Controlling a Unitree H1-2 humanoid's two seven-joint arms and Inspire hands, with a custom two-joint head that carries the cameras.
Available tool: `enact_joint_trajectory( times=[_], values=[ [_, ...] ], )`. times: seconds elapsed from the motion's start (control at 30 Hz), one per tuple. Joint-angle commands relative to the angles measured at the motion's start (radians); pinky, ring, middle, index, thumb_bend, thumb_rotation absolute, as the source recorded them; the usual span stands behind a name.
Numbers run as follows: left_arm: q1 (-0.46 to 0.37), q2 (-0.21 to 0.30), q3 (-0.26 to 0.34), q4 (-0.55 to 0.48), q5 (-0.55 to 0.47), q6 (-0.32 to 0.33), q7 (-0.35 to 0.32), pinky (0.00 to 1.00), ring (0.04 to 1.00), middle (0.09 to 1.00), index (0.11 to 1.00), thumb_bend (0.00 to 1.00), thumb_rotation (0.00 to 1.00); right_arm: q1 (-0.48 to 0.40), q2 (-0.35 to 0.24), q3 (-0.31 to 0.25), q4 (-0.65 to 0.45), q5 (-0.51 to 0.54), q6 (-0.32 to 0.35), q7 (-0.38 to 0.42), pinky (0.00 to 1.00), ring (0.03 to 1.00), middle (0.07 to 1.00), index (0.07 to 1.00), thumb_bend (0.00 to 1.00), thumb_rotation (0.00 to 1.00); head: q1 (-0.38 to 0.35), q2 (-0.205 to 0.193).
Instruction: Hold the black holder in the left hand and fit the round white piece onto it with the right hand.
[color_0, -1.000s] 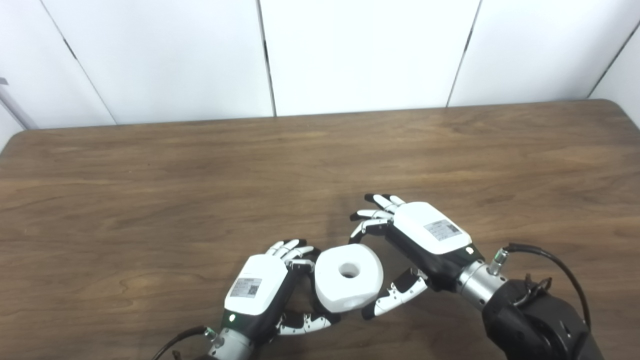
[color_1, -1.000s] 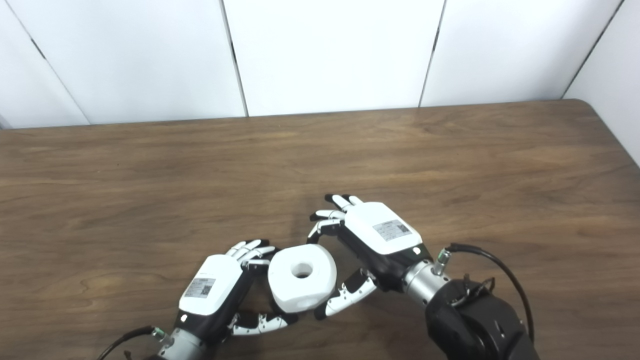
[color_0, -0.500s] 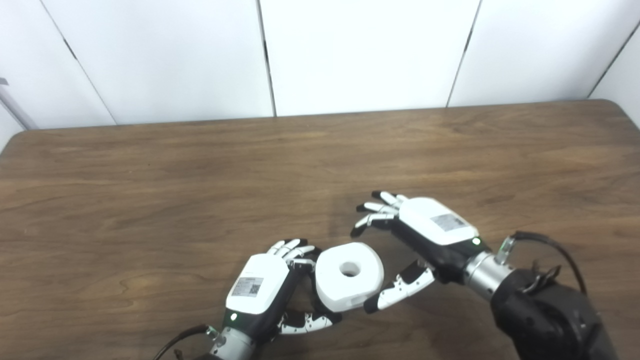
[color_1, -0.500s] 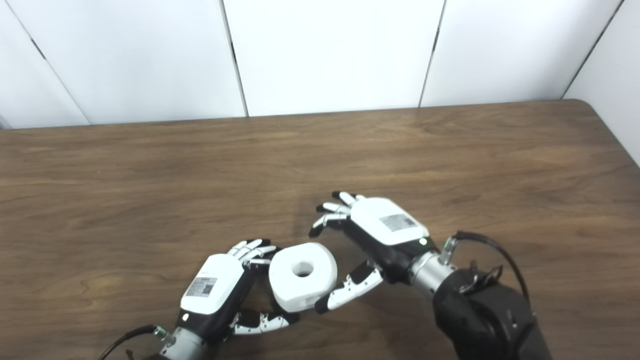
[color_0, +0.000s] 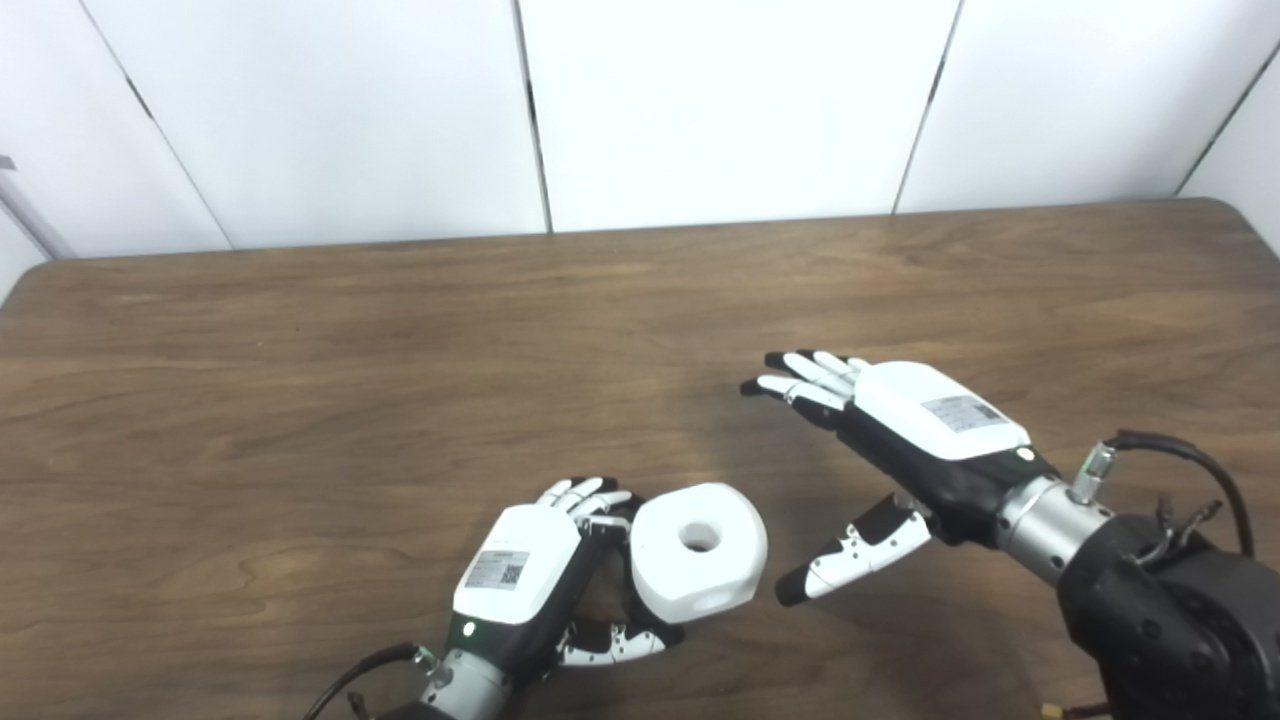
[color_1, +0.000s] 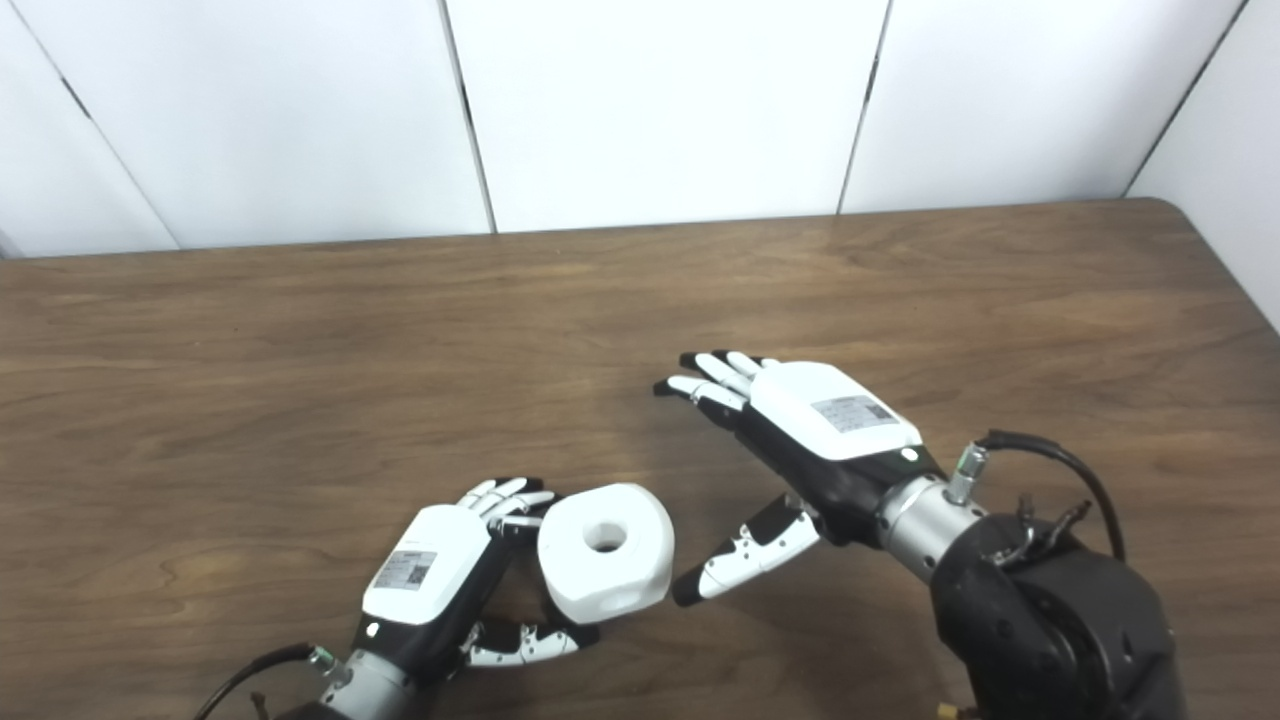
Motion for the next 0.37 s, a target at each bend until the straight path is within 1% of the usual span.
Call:
enact_joint_trajectory(
  times=[0.0,0.13,0.23,0.33],
  values=[
    [0.036,0.024,-0.028,0.039,0.029,0.019,-0.099,0.92,0.896,0.817,0.490,0.52,0.05,-0.037,-0.016,-0.028,-0.039,0.008,0.019,0.017,1.00,1.000,1.000,0.956,1.00,0.54,-0.001,0.000],
    [0.037,0.029,-0.023,0.039,0.023,0.021,-0.100,0.92,0.895,0.815,0.490,0.51,0.05,-0.055,-0.018,-0.074,-0.049,0.031,0.050,0.066,1.00,1.000,1.000,0.967,1.00,0.56,0.003,0.001],
    [0.038,0.034,-0.018,0.042,0.020,0.019,-0.097,0.91,0.887,0.807,0.490,0.51,0.05,-0.071,-0.016,-0.110,-0.049,0.038,0.053,0.090,1.00,1.000,1.000,0.965,1.00,0.57,0.007,0.000],
    [0.038,0.039,-0.013,0.042,0.015,0.026,-0.104,0.91,0.892,0.811,0.491,0.52,0.05,-0.079,-0.012,-0.130,-0.049,0.036,0.051,0.102,1.00,1.000,1.000,0.967,1.00,0.55,0.008,0.000]
  ],
)
